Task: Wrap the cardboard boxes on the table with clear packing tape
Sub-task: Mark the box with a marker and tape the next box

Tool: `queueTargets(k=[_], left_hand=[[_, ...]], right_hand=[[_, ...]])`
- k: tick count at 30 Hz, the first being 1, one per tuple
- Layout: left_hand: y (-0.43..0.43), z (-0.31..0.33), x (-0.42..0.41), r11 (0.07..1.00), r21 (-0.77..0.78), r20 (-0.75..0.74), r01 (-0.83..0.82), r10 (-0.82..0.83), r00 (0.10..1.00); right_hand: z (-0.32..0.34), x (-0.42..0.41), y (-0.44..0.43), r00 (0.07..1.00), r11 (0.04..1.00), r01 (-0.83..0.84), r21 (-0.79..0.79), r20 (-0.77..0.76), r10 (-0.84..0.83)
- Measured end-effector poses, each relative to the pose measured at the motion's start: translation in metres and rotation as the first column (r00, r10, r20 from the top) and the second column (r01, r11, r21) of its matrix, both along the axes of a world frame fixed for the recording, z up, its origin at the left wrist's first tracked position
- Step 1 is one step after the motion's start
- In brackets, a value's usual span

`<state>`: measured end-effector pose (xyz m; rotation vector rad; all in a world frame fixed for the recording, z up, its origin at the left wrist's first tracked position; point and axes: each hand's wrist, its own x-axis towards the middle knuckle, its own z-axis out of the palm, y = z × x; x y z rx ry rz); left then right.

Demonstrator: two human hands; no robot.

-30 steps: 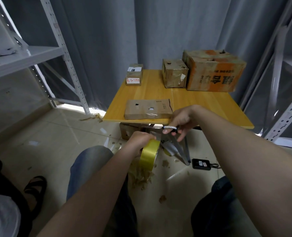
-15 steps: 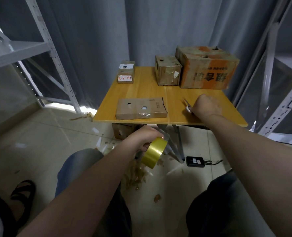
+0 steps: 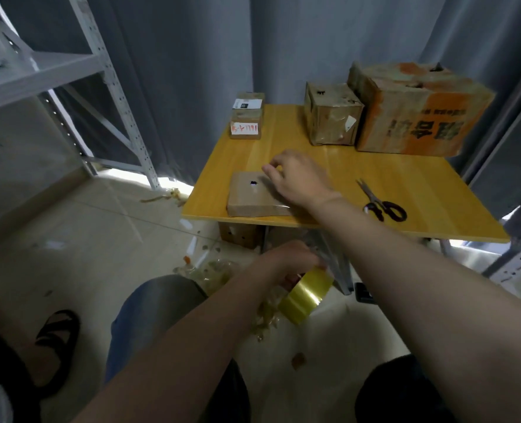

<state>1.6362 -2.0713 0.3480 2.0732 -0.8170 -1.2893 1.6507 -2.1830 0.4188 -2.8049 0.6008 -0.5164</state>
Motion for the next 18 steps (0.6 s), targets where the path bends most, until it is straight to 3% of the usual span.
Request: queueTargets(k=[4,9,18], left_hand=[[-0.006,-0.016,0.008,0.999,0.027,0.059,0.036,-0.037,0.998],[-0.008,-0.030,0.010,1.000,-0.005,0.011,0.004,-0.003,1.000],[-0.008,-0.034,0.002,1.000,0.021,0.007,-0.010,0.010,1.000]], right_hand=[[-0.023,0.010,-0.002,1.000,0.999,0.004,-0.033,0.026,-0.003],[-0.032,0.001,0.011,0.996,0.948,0.062,-0.313,0.076,-0.040],[-0.050,-0.013,0.017,0.999,0.886,-0.011,-0.464,-0.050,-0.014]])
